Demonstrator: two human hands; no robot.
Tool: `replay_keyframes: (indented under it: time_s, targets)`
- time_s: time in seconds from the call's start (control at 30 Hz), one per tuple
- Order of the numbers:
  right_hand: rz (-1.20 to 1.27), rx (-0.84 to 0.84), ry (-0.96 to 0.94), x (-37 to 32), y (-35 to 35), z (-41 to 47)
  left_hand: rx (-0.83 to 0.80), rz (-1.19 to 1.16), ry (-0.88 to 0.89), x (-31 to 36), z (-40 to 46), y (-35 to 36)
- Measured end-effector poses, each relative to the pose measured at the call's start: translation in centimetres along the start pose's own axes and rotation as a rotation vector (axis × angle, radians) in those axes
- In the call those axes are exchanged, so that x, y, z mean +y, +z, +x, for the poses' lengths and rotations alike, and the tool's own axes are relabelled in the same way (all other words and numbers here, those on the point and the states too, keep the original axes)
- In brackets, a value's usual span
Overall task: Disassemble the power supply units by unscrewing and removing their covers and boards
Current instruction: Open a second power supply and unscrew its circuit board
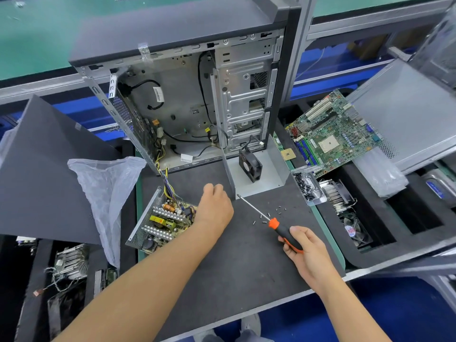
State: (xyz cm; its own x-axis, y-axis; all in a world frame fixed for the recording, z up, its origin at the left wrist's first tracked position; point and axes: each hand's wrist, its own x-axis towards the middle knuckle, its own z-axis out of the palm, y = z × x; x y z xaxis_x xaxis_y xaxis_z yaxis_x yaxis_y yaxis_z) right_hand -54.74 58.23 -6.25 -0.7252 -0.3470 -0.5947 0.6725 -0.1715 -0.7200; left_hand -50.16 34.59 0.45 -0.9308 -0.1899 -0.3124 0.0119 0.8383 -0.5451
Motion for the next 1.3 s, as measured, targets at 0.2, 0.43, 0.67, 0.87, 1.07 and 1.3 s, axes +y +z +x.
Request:
replay_keyframes:
  time_s: [0.2,0.43,0.67,0.87,1.07,1.3]
  targets:
    - [0.151,0.103,-0.055,-0.6,-0.4,0.1,0.017,-0.481,0.035,2.3,0.2,1.4]
    - [0.151,0.159,-0.065,-1.6,-1.5,-0.1,-0.002,-1.396,-0.318,4.7,1.1,1.5]
    - [0.174,0.152,-0.053,-1.5,-1.9,-0.2,0.058,-1.563,-0.306,6.1,2.7,0.4]
    - [0.174,0.136,-0.042,-1.4,-2.2,0.1,0.154,-1.449,-0.27,7.5,4.1,-0.7]
    - [0.158,0.135,-0.034,-1.4,-2.2,0.0,0.174,-1.087,-0.193,7.3,4.5,0.4]
    - [0.134,0.121,-0.04,-1.4,-2.1,0.1,0.153,-1.052,-0.208,6.3,3.1,2.5]
